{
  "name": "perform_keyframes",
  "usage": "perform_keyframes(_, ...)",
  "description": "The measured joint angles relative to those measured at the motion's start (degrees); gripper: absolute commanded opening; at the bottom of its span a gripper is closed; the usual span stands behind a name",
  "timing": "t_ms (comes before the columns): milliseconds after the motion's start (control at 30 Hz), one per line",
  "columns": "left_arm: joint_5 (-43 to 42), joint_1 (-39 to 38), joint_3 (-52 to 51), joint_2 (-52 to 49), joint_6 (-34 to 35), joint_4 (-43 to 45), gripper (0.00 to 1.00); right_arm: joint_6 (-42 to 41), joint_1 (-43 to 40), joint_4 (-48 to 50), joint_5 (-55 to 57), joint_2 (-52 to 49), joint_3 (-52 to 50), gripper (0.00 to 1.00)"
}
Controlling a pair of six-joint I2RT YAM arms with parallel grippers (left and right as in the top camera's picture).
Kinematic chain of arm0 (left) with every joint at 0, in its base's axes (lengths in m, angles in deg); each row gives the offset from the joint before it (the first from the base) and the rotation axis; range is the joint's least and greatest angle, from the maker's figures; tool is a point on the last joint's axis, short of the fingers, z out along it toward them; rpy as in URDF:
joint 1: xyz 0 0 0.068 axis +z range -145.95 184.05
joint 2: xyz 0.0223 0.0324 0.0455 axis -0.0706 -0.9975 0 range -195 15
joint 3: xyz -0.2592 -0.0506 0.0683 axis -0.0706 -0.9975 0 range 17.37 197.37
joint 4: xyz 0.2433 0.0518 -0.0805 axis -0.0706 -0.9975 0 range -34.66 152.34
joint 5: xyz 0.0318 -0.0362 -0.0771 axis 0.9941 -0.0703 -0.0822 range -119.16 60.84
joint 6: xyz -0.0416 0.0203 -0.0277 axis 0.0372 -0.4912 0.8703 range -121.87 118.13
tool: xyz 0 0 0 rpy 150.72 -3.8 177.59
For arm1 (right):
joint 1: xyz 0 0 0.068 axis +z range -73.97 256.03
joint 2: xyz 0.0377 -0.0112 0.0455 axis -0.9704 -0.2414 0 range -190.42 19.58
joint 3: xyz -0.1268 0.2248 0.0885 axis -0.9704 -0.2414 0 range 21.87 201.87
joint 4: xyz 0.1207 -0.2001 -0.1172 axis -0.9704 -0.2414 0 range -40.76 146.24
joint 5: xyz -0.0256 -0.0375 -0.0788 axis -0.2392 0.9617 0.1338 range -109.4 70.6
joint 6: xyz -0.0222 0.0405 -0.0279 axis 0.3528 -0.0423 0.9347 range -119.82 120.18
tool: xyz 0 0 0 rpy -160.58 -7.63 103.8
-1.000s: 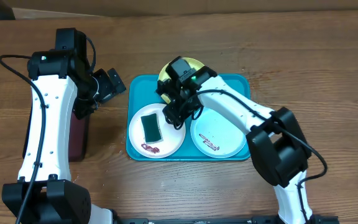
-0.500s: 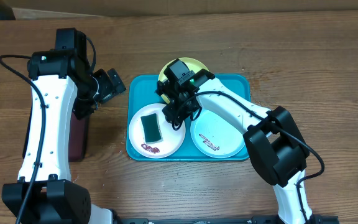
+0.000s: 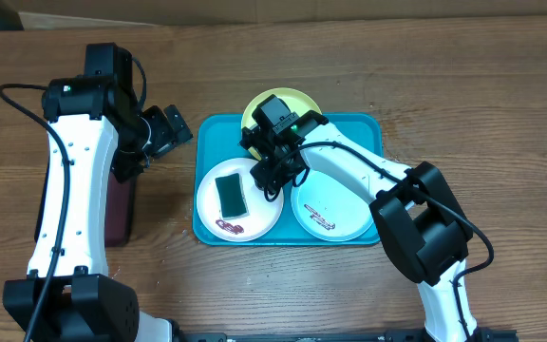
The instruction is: Clean dirty plates on tray and stack at the side
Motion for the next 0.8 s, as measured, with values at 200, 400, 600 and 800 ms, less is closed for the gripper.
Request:
perform_keyframes(200, -0.02, 0.0, 0.0, 0.02, -0.02, -0.92, 1.0, -1.66, 0.0, 3.26, 0.37, 0.0, -1.9, 0.4)
perform_keyframes(400, -0.02, 0.0, 0.0, 0.02, -0.17, -1.03, 1.0, -3.67, 0.0, 3.93, 0.59, 0.0, -3.17, 0.27)
perform_keyframes(600, -0.02, 0.0, 0.0, 0.02, -0.17, -1.03, 1.0, -8.79, -0.07, 3.93, 1.11, 0.0, -3.21, 0.13)
perform_keyframes(800, -0.02, 0.0, 0.0, 0.0, -0.17, -1.05, 1.0, -17.05, -0.33, 3.19, 1.25, 0.02, -3.3, 0.04)
